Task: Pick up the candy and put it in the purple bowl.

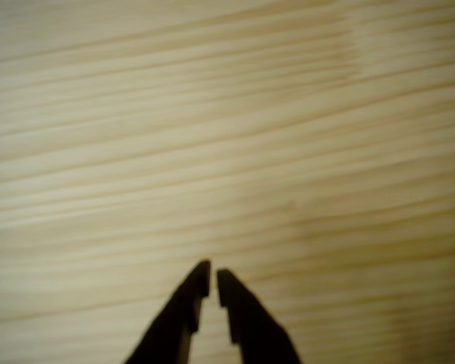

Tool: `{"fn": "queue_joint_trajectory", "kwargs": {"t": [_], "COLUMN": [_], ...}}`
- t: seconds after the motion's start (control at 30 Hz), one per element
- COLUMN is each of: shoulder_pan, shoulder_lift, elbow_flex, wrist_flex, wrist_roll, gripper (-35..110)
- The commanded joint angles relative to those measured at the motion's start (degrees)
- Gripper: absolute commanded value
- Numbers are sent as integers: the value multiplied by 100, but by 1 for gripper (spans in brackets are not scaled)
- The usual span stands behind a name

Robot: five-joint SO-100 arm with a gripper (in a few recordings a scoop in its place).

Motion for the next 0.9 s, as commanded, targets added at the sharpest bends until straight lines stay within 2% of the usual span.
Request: {"fn": "queue_joint_trajectory", "kwargs": {"t": [0.0, 0.87], "shoulder_pan": [62, 26], "shoulder_lift": [79, 79], "elbow_flex": [-123, -694], "wrist_flex": [-44, 466], "wrist_roll": [0, -44], "gripper": [0, 0]}}
